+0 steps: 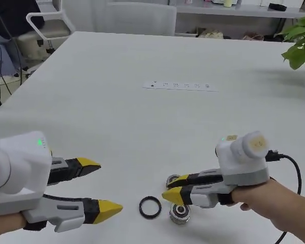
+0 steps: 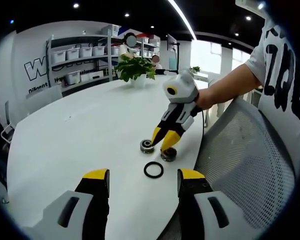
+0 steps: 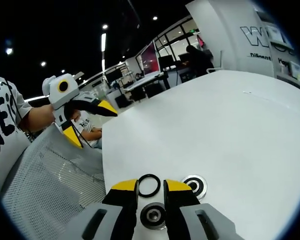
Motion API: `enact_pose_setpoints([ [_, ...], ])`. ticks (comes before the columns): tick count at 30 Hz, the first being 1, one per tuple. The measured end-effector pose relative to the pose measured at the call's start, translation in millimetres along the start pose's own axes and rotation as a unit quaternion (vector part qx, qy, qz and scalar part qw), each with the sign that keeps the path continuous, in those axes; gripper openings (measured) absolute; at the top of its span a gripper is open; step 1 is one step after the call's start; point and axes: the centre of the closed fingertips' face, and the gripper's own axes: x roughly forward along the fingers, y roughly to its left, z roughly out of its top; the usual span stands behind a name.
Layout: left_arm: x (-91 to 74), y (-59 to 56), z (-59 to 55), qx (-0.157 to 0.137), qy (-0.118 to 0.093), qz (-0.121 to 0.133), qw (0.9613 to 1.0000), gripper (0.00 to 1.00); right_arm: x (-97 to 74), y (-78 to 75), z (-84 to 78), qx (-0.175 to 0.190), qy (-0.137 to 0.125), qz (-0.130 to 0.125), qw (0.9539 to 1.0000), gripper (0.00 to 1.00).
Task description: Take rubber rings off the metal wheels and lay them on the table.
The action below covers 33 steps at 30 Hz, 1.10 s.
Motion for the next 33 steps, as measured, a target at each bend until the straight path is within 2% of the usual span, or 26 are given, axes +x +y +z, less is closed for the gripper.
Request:
enact_pose_setpoints([
  [13, -1.5, -2.5, 4.6, 0.004, -0.003, 0.000, 1.0000, 0.52, -26.5, 3.7, -1.0, -0.040, -0.006, -0.025, 0.9988, 0.28],
  [19, -2.5, -3.1, 8.8, 0.010, -0.005, 0.001, 0.9999, 0.52, -43.9, 2.5, -2.2, -0.071, -0.005, -0.052, 0.9961, 0.37],
  [25, -3.4, -4.7, 9.2, 0.013, -0.005, 0.001, 0.9999, 0.52, -63.1, -0.2, -6.8, -0.077, -0.007, -0.075, 0.9942, 0.40],
  [33, -3.5, -8.7, 8.6, 0.019, -0.002, -0.001, 0.9998, 0.53, -86.2, -2.6, -23.5, -0.074, -0.002, -0.104, 0.9918, 0.44],
])
